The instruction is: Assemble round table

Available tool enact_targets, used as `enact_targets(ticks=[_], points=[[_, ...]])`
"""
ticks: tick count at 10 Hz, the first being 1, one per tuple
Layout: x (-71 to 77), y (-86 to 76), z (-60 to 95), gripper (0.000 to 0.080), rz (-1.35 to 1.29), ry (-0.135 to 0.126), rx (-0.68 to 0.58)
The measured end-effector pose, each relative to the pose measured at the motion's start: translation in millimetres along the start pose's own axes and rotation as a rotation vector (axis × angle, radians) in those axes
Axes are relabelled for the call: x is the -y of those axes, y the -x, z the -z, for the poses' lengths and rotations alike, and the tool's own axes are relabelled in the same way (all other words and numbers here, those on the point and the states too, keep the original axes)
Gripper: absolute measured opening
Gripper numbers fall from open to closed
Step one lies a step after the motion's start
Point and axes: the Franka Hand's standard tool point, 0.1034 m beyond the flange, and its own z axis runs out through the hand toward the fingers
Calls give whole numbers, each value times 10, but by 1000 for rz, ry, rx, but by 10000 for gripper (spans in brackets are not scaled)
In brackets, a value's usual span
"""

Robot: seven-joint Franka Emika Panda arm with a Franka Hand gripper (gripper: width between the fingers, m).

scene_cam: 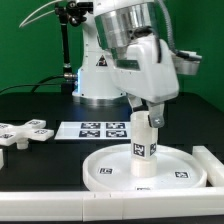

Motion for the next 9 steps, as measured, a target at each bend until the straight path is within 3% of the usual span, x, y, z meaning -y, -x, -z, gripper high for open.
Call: enact_targets(ticks=[4,6,9], points=[[-4,-3,-4,648,313,4,-1],[38,28,2,648,618,68,2],[56,23,-9,648,842,70,11]])
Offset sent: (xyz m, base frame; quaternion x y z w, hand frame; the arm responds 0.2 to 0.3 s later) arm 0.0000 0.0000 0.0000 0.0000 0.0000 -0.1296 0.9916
